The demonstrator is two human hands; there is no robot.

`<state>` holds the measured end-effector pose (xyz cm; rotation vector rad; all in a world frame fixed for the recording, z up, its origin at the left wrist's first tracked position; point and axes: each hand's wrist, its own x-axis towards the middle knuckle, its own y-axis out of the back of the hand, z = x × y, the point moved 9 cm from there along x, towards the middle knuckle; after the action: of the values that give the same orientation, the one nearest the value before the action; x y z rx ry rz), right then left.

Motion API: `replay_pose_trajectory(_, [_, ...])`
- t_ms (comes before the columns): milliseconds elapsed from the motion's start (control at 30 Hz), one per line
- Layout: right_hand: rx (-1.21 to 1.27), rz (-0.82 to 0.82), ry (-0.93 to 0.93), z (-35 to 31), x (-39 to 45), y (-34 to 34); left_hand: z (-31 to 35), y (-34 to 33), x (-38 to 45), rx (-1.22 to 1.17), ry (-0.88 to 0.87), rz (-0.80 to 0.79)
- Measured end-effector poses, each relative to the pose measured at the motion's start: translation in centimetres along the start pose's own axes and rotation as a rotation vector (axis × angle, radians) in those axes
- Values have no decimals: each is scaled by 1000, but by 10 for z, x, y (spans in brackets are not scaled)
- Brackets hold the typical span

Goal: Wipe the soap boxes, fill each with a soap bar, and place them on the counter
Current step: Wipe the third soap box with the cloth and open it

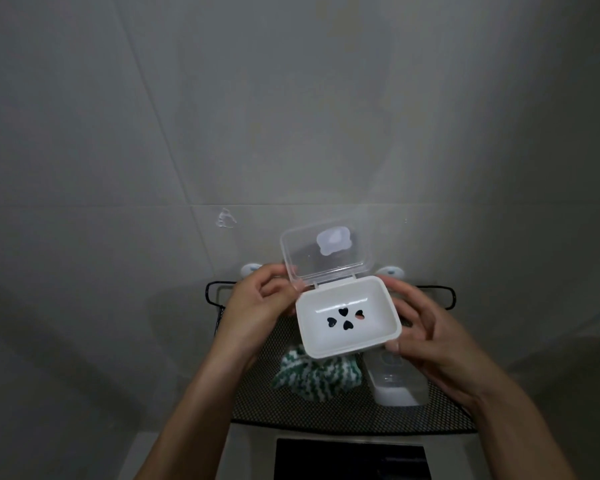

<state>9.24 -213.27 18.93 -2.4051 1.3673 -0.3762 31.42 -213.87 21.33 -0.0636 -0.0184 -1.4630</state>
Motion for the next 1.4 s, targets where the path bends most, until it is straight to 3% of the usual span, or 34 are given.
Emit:
replay_pose_trajectory(100, [23,-11,-42,0,-3,0,2,1,0,17,-38,-5])
replay_pose_trajectory(367, [41,228,-182,11,-9,26,2,-11,4,66,-32,-75])
replay_pose_trajectory(467, [48,291,-168,4,-15,37,-2,0,3,621,-160,-47])
replay_pose_trajectory(533, [60,323,-149,-2,-19,44,-19,-11,-4,1004,-193,-194])
replay_pose_trajectory(667, [61,326,-139,-6,-22,47,-72,-46,-27,1254,-171,-560])
replay_pose_trajectory(733, [65,328,-141,-6,-23,47,-86,-54,-34,1340,-205,-618])
replay_pose_trajectory(867, [78,333,-140,-4,-23,47,-82,-51,-29,1324,-223,-537])
replay_pose_trajectory(933, [77,337,-137,-3,-23,47,-73,-46,-26,1198,-188,-485])
replay_pose_trajectory(1067, [62,346,-128,-4,-23,45,-34,-13,-19,944,-168,-160])
replay_pose_trajectory(1200, [69,347,-100,-3,-18,38,30,11,-23,829,-338,97])
replay_pose_trajectory(1400, [40,298,-56,-2,-1,14,83,-10,-37,883,-459,231])
